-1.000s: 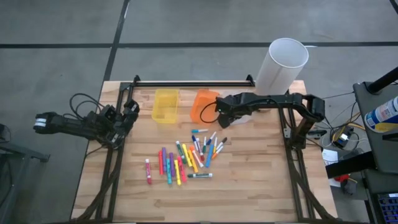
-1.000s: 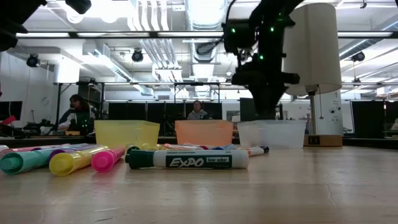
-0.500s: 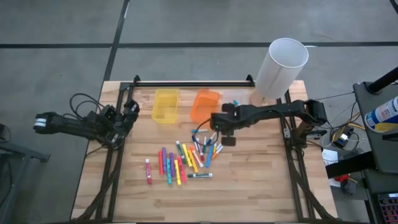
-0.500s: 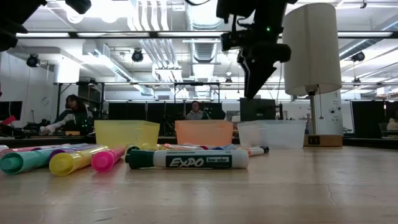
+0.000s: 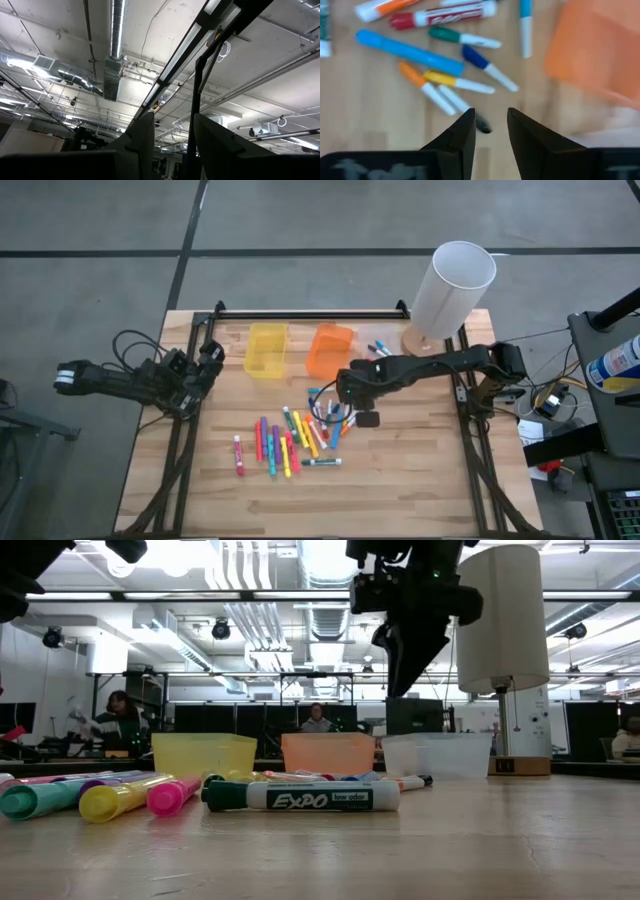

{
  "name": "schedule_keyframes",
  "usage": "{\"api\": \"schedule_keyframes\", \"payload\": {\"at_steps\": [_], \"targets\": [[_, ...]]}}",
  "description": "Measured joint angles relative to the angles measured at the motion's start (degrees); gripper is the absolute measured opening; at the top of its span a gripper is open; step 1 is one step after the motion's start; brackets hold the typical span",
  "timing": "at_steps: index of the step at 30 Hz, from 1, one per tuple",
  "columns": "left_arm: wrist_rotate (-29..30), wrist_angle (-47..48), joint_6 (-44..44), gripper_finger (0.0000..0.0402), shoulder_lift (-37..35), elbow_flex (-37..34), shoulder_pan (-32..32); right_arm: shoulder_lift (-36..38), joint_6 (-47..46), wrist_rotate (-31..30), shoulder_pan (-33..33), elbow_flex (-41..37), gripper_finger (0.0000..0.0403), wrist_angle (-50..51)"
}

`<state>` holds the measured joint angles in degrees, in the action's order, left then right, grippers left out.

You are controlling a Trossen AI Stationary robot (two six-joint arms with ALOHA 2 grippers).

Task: Pick & Place Markers
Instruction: Put the black mini marker into the white bin

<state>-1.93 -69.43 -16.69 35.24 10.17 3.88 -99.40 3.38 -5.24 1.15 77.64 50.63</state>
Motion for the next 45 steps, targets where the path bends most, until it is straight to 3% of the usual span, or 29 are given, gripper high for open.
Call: {"api": "schedule_keyframes", "payload": {"at_steps": [23, 45], "targets": [[-0.15, 0.09, -0.02, 0.0133, 0.02, 0.0, 0.01, -0.06, 3.28, 2.95, -0.02, -12.38, 0.0098, -10.09], [-0.24, 0.95, -0.04, 0.0133, 0.17, 0.0, 0.0, -0.07, 5.7, 2.26, -2.25, -19.18, 0.0125, -21.32]]}}
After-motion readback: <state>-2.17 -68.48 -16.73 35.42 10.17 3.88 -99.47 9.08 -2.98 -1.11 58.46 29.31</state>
